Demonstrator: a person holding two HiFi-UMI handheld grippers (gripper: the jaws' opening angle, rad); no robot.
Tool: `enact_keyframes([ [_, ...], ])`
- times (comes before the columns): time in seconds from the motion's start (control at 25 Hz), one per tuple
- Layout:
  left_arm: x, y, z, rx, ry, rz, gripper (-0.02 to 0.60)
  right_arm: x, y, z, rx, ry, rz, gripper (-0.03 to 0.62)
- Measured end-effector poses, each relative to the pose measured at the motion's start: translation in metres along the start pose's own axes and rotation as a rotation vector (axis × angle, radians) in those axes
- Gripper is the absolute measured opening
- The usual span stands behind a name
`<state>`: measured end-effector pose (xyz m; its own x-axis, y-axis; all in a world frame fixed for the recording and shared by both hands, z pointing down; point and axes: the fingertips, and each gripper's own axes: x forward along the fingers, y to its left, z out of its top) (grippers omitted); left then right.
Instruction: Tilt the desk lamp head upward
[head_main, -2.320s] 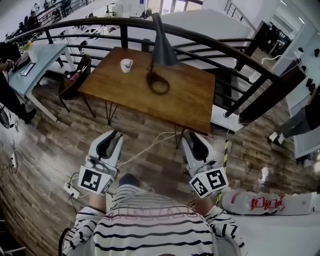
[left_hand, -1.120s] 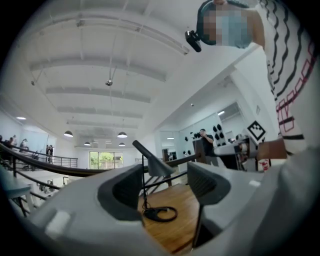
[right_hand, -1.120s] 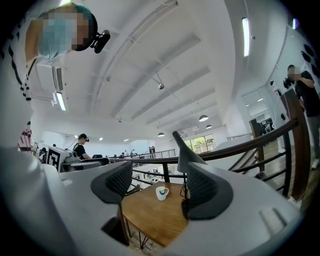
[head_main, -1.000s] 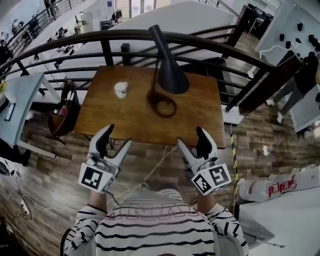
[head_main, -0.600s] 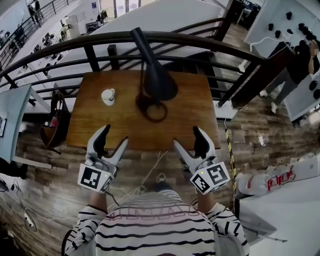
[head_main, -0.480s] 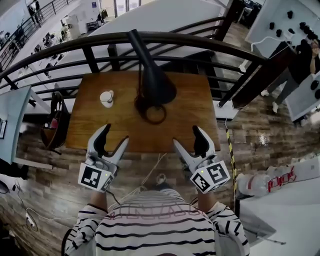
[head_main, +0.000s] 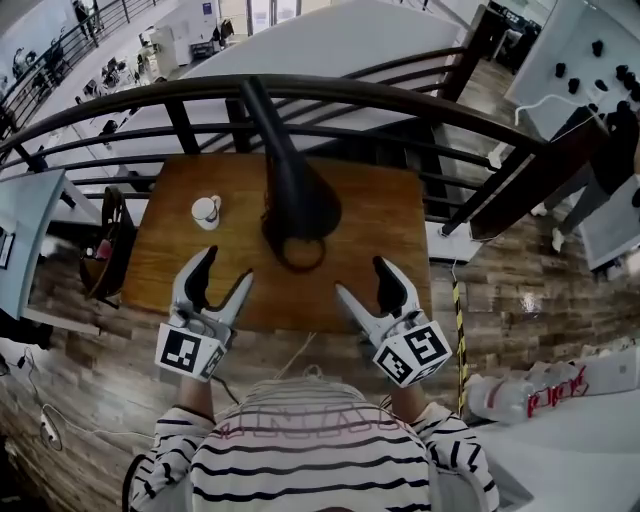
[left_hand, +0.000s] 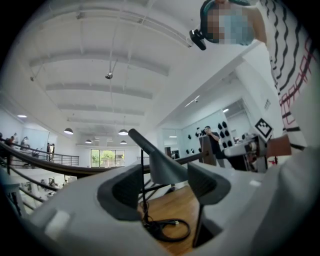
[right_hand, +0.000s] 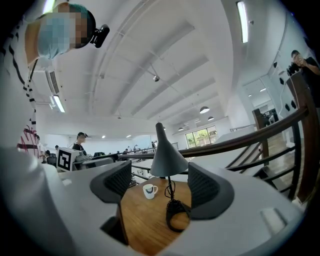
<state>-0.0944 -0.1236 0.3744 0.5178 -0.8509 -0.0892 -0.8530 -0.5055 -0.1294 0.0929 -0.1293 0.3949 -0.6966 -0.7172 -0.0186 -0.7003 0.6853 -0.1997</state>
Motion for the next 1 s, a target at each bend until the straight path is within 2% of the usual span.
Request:
enact_keyframes([
  [0.24,0.017,-0.003,-0.011,-0.015,0.010,0.042,0.278,0.012,-0.022,-0.008,0.008,0.034,0.048,0.341],
  [0.44,0.036,0.017,-0.019,-0.021,0.025,0.033,0.278,0.033,-0.030,-0.013,0.012,0.055,0.049,0.337],
  [0.68,0.069,0.055,-0.028,-0.012,0.048,-0.025,0.278,0.060,-0.036,-0.020,0.028,0.060,-0.022,0.328],
  [1.0,0.098,0.098,-0.040,-0.005,0.061,-0.147,0.276,0.089,-0.033,-0.038,0.048,0.087,-0.140,0.314],
])
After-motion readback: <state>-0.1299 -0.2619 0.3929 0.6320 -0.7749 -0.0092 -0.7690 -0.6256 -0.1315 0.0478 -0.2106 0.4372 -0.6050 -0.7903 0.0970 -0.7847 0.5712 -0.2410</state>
